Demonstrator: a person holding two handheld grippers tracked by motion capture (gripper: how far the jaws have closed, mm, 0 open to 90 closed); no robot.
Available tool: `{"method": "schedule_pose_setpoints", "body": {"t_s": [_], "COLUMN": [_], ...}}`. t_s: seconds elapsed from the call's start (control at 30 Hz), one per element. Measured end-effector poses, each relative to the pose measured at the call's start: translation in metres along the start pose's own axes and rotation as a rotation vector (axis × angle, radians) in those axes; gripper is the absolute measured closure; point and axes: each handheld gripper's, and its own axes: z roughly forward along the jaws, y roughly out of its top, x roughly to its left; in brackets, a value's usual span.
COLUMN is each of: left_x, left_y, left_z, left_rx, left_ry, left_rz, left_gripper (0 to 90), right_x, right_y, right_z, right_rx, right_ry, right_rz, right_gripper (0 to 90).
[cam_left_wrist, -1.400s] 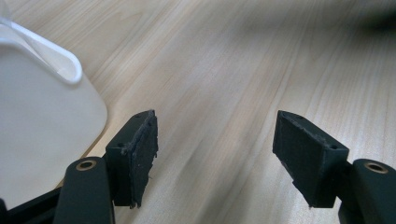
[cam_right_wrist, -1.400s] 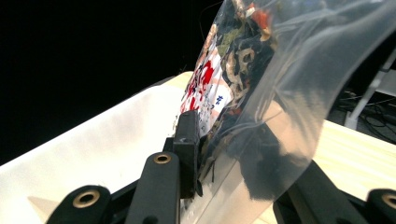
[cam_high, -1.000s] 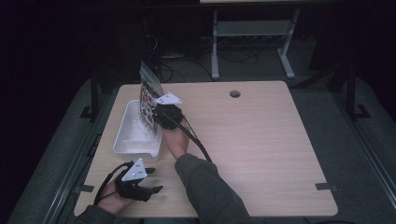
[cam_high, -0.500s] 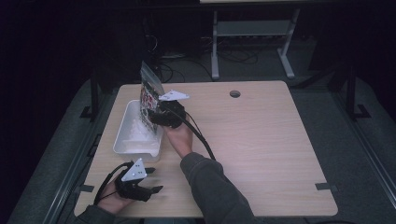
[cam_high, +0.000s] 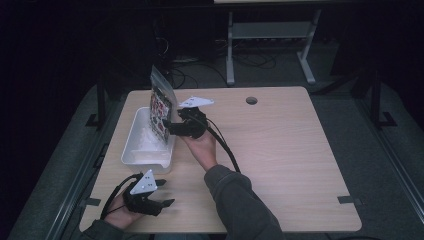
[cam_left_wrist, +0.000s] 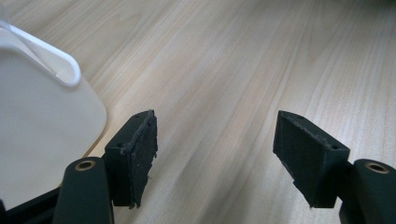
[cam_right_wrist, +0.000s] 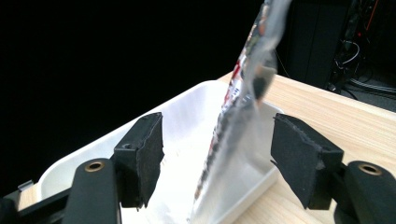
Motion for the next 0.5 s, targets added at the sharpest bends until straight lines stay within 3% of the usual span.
{"method": "schedule_pose_setpoints", "body": {"t_s": [0.27, 0.5], "left_x": [0.000, -0.001], "left_y": [0.000, 0.000], "left_z": [0.000, 0.001], "left_rx": [-0.002, 0.003], "left_ry": [-0.001, -0.003], "left_rz": [-0.004, 0.000], "left_gripper": [29.6, 29.4], "right_x": [-0.010, -0.013], "right_y": [-0.006, -0.010], "right_z": [-0.017, -0.033], "right_rx": [0.013, -0.009], "right_ry": [0.012, 0.021], "right_rz": [0.006, 0.000], "right_gripper": [32.7, 32.6]}}
